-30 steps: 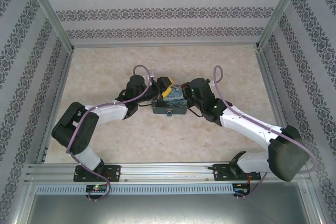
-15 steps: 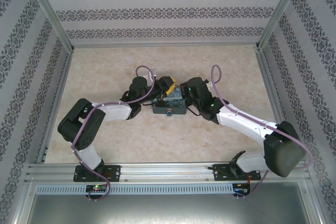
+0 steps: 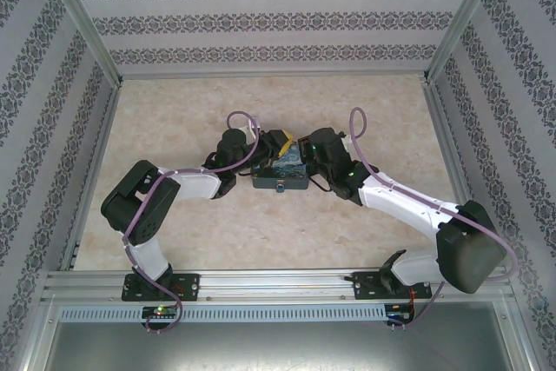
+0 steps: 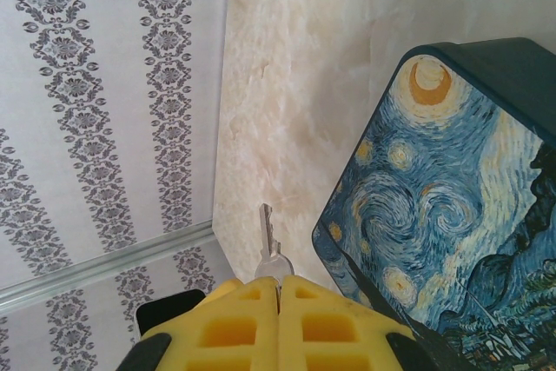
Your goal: Unlock the padlock with the key
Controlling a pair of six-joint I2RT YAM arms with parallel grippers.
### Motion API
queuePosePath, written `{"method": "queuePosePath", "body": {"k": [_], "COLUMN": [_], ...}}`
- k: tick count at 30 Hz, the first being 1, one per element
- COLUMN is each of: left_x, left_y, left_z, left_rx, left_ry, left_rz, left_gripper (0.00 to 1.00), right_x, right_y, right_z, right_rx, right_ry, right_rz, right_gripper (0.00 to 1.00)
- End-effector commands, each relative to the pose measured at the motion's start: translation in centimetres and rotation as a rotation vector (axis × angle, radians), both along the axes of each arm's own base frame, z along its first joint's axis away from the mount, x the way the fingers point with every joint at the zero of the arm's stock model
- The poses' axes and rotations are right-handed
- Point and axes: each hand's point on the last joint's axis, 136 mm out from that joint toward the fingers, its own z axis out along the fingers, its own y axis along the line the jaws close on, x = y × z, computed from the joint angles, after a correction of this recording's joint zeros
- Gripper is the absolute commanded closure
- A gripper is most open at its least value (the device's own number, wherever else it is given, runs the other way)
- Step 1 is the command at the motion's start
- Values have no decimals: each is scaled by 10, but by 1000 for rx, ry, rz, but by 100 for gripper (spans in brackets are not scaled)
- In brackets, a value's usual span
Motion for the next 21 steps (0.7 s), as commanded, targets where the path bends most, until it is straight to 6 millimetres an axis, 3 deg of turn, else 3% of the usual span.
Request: {"method": "queuePosePath", "body": {"k": [1, 8, 15, 21], "left_x": [1, 0, -2, -4], "left_y": [-10, -11, -12, -12], "left_z": [24, 22, 21, 19], "left_rx": [-46, -42, -36, -31], "left_ry": [-77, -72, -72, -68], "left_rz": [-12, -13, -16, -16], "left_gripper": [80, 85, 72, 71], "right_x": [4, 5, 5, 5], "right_y": [4, 6, 5, 4], "right_z": [6, 6, 4, 2], "right_rx": [16, 14, 7, 4], "right_ry": [-21, -19, -17, -14], "right_rz": [-18, -15, -23, -27], "right_gripper": [100, 100, 100, 100]}}
